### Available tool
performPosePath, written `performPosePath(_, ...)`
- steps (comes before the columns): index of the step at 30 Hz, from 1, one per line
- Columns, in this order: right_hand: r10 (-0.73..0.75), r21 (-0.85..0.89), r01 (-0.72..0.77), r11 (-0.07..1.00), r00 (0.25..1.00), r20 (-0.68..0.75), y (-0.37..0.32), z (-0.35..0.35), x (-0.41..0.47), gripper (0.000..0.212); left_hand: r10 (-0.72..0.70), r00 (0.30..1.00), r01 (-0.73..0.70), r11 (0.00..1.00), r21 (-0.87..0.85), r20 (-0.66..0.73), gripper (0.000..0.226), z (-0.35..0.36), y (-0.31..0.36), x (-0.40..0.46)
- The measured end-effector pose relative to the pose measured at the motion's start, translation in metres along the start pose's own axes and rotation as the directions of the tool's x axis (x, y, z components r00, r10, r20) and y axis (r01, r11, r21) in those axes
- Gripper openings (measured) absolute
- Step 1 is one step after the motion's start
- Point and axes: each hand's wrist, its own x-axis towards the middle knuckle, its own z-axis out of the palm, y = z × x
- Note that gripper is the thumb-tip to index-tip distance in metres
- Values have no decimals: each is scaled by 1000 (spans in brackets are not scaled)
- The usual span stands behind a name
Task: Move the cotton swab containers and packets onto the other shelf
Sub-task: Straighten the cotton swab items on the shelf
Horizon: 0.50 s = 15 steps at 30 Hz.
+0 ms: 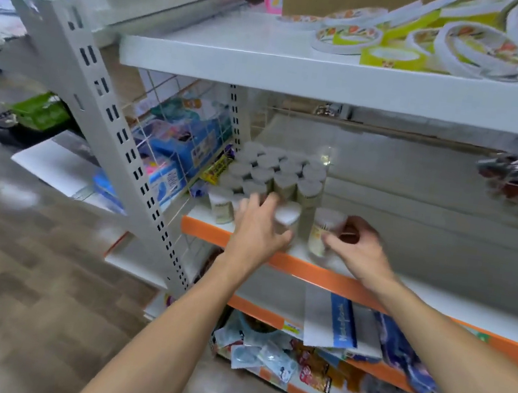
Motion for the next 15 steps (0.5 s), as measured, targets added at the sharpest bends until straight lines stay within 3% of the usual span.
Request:
performPosePath(9, -101, -86, 97, 991, 994, -36, 1, 16, 25, 44, 66, 996, -54, 978, 201, -54, 61, 13, -8, 41)
performPosePath(15, -90, -101, 86, 991, 995, -39, 6, 36, 37, 48, 134, 987, -100, 945, 313, -88, 56, 19, -16, 54)
